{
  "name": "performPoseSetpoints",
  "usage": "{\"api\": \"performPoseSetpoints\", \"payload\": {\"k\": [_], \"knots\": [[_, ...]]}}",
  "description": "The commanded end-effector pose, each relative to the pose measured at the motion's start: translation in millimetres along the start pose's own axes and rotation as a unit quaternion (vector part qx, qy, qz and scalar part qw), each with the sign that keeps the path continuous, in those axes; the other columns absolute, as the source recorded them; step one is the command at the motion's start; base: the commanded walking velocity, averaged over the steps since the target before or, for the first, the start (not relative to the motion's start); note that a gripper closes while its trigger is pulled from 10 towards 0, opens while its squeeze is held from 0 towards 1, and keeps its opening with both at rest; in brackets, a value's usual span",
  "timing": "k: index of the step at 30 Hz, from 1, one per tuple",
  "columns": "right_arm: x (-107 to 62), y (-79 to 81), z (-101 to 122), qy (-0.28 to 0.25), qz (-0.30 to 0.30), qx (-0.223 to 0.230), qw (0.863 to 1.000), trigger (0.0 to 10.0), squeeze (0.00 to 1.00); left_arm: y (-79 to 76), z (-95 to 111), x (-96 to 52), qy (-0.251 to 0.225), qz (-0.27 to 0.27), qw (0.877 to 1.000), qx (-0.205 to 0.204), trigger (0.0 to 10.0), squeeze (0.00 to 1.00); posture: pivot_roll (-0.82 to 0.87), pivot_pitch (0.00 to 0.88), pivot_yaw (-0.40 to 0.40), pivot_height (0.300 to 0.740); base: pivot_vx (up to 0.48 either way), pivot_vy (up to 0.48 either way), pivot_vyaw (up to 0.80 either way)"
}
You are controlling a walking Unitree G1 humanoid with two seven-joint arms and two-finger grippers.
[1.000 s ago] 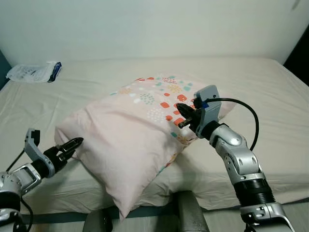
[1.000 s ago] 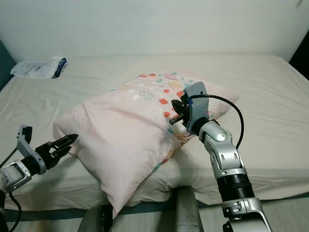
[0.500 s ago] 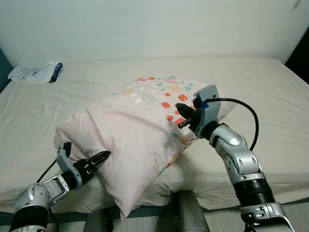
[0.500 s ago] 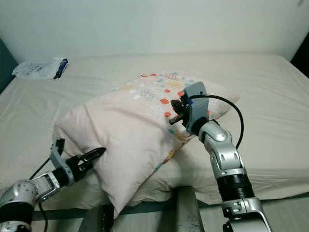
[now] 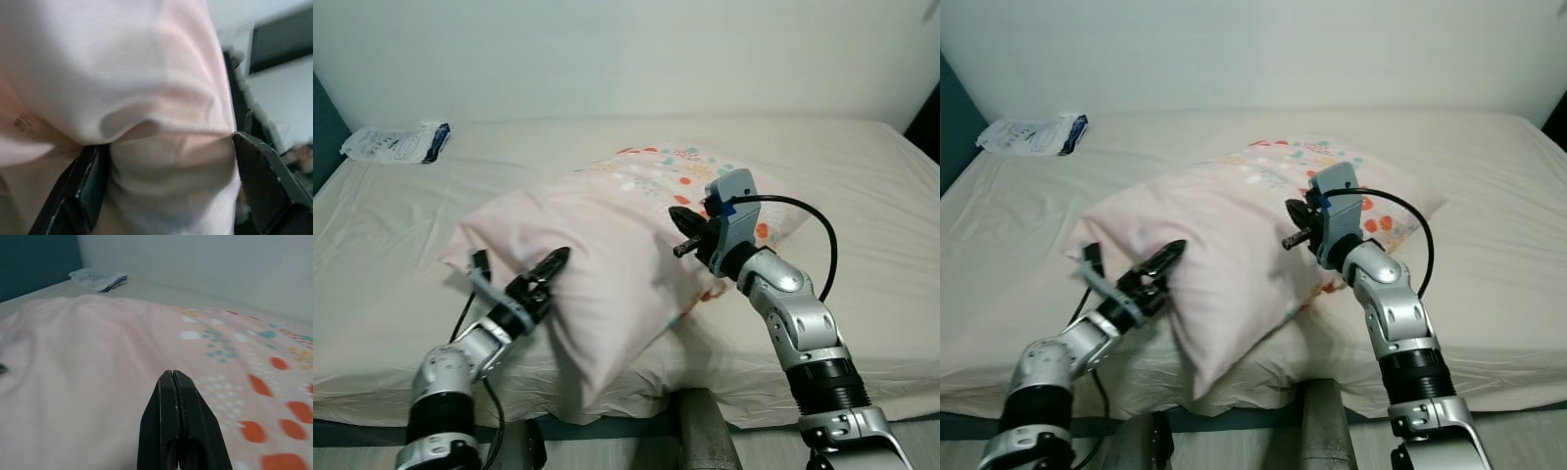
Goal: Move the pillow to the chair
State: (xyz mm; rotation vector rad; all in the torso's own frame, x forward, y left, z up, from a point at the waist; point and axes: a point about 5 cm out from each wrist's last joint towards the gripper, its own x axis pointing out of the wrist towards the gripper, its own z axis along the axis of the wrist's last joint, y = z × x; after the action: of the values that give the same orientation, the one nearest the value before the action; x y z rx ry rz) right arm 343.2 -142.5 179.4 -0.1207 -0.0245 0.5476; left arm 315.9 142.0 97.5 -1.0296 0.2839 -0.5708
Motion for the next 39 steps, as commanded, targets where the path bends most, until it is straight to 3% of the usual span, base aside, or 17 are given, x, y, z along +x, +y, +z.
{"api": "performPoseSetpoints", "payload": {"k": [1, 2, 4, 6, 7, 10, 14, 15, 16, 23, 30, 34, 35, 36, 38, 39], "knots": [[1.7, 3.3, -4, 0.008, 0.005, 0.001, 1.0, 10.0, 0.0, -3.1, -8, 6.5, 0.021, 0.02, 0.998, 0.059, 10.0, 0.0, -0.1, 0.066, -0.012, 0.582, 0.0, 0.0, 0.0], [2.5, 3.8, -5, 0.01, 0.005, 0.001, 1.0, 10.0, 0.0, -3.8, -15, 10.9, 0.048, 0.038, 0.993, 0.101, 10.0, 0.0, -0.1, 0.065, -0.012, 0.582, 0.0, 0.0, 0.0], [2.5, 3.8, -5, 0.01, 0.005, 0.001, 1.0, 10.0, 0.0, -3.8, -15, 10.9, 0.048, 0.038, 0.993, 0.101, 10.0, 0.0, -0.1, 0.065, -0.012, 0.582, 0.0, 0.0, 0.0], [3.6, 3.8, -6, 0.013, -0.001, 0.002, 1.0, 10.0, 0.0, -2.9, -30, 18.4, 0.11, 0.081, 0.971, 0.197, 10.0, 0.0, -0.1, 0.06, -0.011, 0.582, 0.0, 0.0, 0.0], [3.7, 3.6, -6, 0.014, -0.003, 0.003, 1.0, 10.0, 0.0, -2.1, -34, 20.1, 0.128, 0.094, 0.962, 0.224, 10.0, 0.0, -0.1, 0.06, -0.011, 0.582, 0.0, 0.0, 0.0], [3.5, 3.9, -7, 0.014, -0.005, 0.004, 1.0, 10.0, 0.0, 0.0, -41, 22.6, 0.145, 0.12, 0.953, 0.237, 10.0, 0.0, -0.1, 0.057, -0.01, 0.582, 0.0, 0.0, 0.0], [3.8, 4.3, -7, 0.014, -0.005, 0.005, 1.0, 10.0, 0.0, 6.7, -40, 25.6, 0.12, 0.166, 0.955, 0.216, 10.0, 0.0, -0.1, 0.06, -0.009, 0.582, 0.0, 0.0, 0.0], [4.1, 4.6, -7, 0.014, -0.005, 0.005, 1.0, 10.0, 0.0, 8.1, -38, 26.4, 0.101, 0.175, 0.959, 0.2, 3.0, 0.0, -0.1, 0.062, -0.01, 0.582, 0.0, 0.0, 0.0], [4.5, 4.8, -7, 0.014, -0.005, 0.005, 1.0, 10.0, 0.0, 8.3, -37, 26.9, 0.086, 0.177, 0.962, 0.187, 0.0, 0.0, -0.1, 0.066, -0.01, 0.582, 0.0, 0.0, 0.0], [5.4, 5.2, -7, 0.014, -0.006, 0.007, 1.0, 10.0, 0.0, 8.1, -32, 24.8, 0.069, 0.173, 0.967, 0.175, 0.0, 0.0, -0.1, 0.069, -0.011, 0.582, 0.0, 0.0, 0.0], [5.5, 4.8, -7, 0.013, -0.008, 0.01, 1.0, 10.0, 0.0, 7.4, -30, 6.5, 0.138, 0.105, 0.968, 0.181, 0.0, 0.0, -0.09, 0.072, -0.008, 0.582, 0.0, 0.0, 0.0], [5.3, 4.3, -7, 0.013, -0.01, 0.01, 1.0, 10.0, 0.0, 5.0, -31, -10.6, 0.206, 0.052, 0.96, 0.186, 0.0, 0.0, -0.09, 0.076, -0.004, 0.582, 0.0, 0.0, 0.0], [4.9, 3.6, -7, 0.013, -0.012, 0.01, 1.0, 10.0, 0.0, 6.0, -28, -21.3, 0.234, 0.033, 0.952, 0.196, 0.0, 0.0, -0.09, 0.078, -0.003, 0.582, 0.0, 0.0, 0.0], [4.9, 3.6, -7, 0.013, -0.012, 0.01, 1.0, 10.0, 0.0, 6.0, -28, -21.3, 0.234, 0.033, 0.952, 0.196, 0.0, 0.0, -0.09, 0.078, -0.003, 0.582, 0.0, 0.0, 0.0], [3.8, 1.8, -8, 0.014, -0.015, 0.011, 1.0, 10.0, 0.0, 10.9, -18, -44.4, 0.28, 0.016, 0.934, 0.221, 0.0, 0.0, -0.09, 0.081, -0.001, 0.582, 0.0, 0.0, 0.0], [3.8, 1.8, -8, 0.014, -0.015, 0.011, 1.0, 10.0, 0.0, 10.9, -18, -44.4, 0.28, 0.016, 0.934, 0.221, 0.0, 0.0, -0.09, 0.081, -0.001, 0.582, 0.0, 0.0, 0.0]]}}
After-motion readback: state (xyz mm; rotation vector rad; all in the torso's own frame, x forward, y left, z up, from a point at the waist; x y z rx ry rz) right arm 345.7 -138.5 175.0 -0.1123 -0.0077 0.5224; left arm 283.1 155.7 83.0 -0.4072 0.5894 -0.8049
